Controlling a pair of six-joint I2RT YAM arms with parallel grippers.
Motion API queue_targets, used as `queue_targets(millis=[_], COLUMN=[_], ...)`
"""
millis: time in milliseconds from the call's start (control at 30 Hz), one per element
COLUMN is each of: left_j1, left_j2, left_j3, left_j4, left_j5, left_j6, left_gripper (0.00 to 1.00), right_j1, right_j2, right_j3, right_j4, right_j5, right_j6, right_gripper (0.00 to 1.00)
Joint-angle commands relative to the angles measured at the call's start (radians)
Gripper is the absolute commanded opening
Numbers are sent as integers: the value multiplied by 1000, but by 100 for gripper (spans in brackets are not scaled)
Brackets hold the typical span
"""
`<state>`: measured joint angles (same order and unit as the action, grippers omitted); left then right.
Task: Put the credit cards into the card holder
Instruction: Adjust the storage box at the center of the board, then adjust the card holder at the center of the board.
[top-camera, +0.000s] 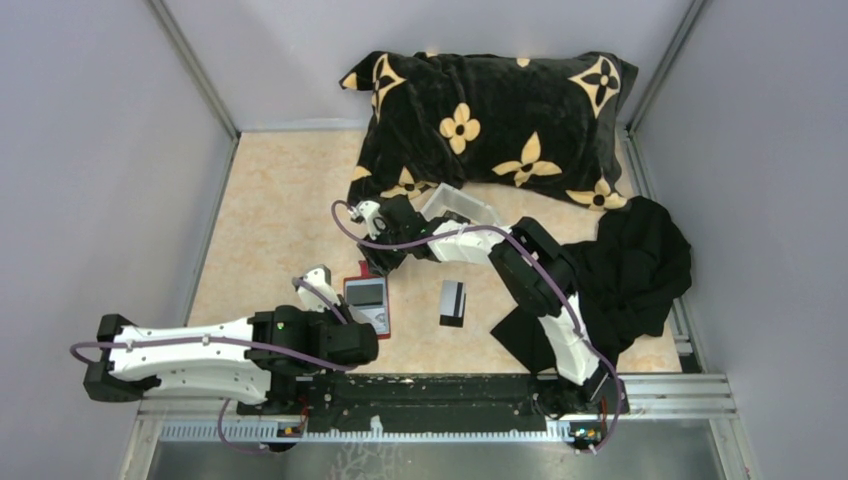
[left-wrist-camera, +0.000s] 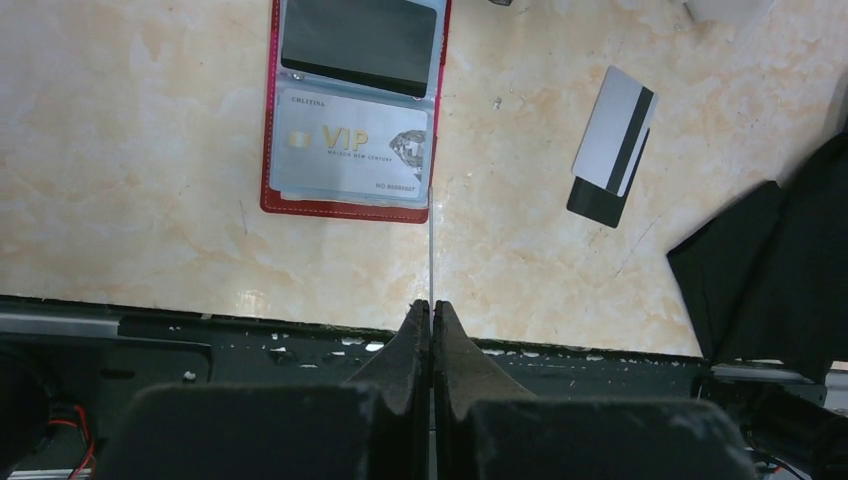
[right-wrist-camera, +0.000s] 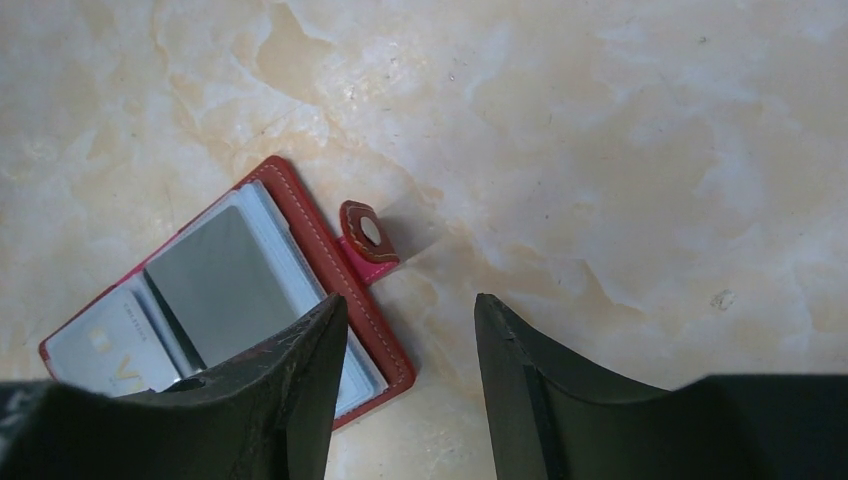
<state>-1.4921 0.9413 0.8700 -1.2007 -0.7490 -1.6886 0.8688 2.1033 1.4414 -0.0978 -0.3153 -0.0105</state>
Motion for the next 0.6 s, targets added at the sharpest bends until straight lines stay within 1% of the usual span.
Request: queue_targets(millis=[0,300,467,567], left_j1=[-8,-8,-8,-8], left_j2=[-21,-48,-47,-47], left_j3=[4,-10,-12,-15], left_j4=[-133,-153,-167,-172], left_j5=[-67,-60,-55,-52], left_j6=[-119,-152,-167,-173], left_gripper=[0,0,0,0], right_j1=[1,11,20,32], right_j2=[25,81,98,102], right_j3=[64,123,139,142], right_j4=[49,61,50,51], right_j5=[-9,-18,-35,-41], right_j6=[-34,-59,-71,-79], right_gripper=[51,49,45,40])
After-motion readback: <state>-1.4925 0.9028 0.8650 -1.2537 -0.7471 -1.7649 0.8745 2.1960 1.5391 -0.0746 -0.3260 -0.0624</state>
